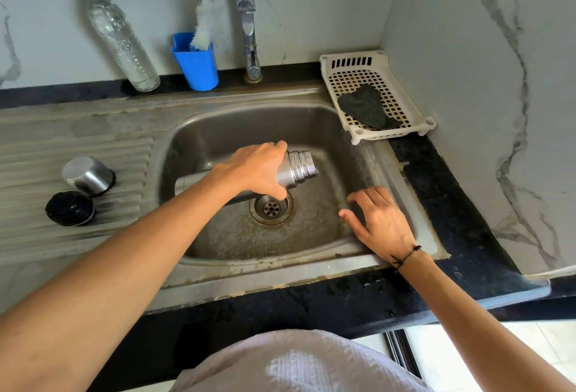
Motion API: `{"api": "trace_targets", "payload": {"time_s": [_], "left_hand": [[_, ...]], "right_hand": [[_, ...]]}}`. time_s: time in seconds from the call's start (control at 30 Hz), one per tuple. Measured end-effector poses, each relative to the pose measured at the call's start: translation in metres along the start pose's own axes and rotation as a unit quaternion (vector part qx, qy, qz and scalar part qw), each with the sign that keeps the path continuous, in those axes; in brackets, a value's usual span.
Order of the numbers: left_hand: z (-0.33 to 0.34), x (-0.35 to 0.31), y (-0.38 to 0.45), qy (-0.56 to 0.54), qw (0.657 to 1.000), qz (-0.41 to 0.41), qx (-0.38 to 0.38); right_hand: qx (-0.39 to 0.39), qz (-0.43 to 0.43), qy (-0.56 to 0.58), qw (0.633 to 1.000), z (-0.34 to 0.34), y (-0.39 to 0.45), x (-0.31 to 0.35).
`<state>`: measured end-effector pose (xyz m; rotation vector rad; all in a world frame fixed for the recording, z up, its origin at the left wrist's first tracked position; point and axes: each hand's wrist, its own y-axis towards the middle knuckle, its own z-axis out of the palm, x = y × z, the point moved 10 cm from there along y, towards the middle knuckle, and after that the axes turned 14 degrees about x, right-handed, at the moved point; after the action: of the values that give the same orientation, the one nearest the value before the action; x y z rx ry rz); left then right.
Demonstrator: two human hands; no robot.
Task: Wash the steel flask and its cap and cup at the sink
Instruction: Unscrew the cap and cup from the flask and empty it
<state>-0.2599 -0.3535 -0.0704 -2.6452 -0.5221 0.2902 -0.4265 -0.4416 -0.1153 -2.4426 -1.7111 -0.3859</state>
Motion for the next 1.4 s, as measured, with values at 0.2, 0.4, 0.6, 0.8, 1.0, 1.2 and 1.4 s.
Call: {"api": "trace_targets", "payload": {"time_s": [0.2,0.4,0.6,0.8,1.0,1.2,1.4], "left_hand": [[-0.0018,0.0007,-0.0007,-0.001,1.0,-0.002,0.003],[-0.0017,0.0038,0.0012,-0.004,1.0,-0.003,0.009],[0.0002,0.0044,0.003,-0.009,1.0,-0.001,0.018],[0.0006,0.0042,0.0049,-0.008,1.0,0.004,0.021],[-0.0007,0.0047,0.0063,-0.005,1.0,0.004,0.018],[0.0009,0.0043,0.0053,-0.004,1.0,0.002,0.022],[0.0026,0.0041,0.0039,-0.004,1.0,-0.003,0.028]], "right_hand": [[-0.008,-0.004,-0.004,1.0,-0.0019,-0.0007,0.0015],[-0.01,-0.001,-0.004,1.0,-0.0019,0.0001,0.0007],[-0.006,0.0,0.0,1.0,-0.002,-0.0005,0.0013],[-0.01,0.0,-0.003,1.0,-0.0038,-0.0008,0.0026],[-0.012,-0.003,-0.001,1.0,-0.0037,-0.0014,0.0019],[-0.008,-0.002,-0.002,1.0,-0.0029,-0.0005,0.0017],[-0.004,-0.002,-0.004,1.0,-0.0013,-0.0003,0.0008]]}}
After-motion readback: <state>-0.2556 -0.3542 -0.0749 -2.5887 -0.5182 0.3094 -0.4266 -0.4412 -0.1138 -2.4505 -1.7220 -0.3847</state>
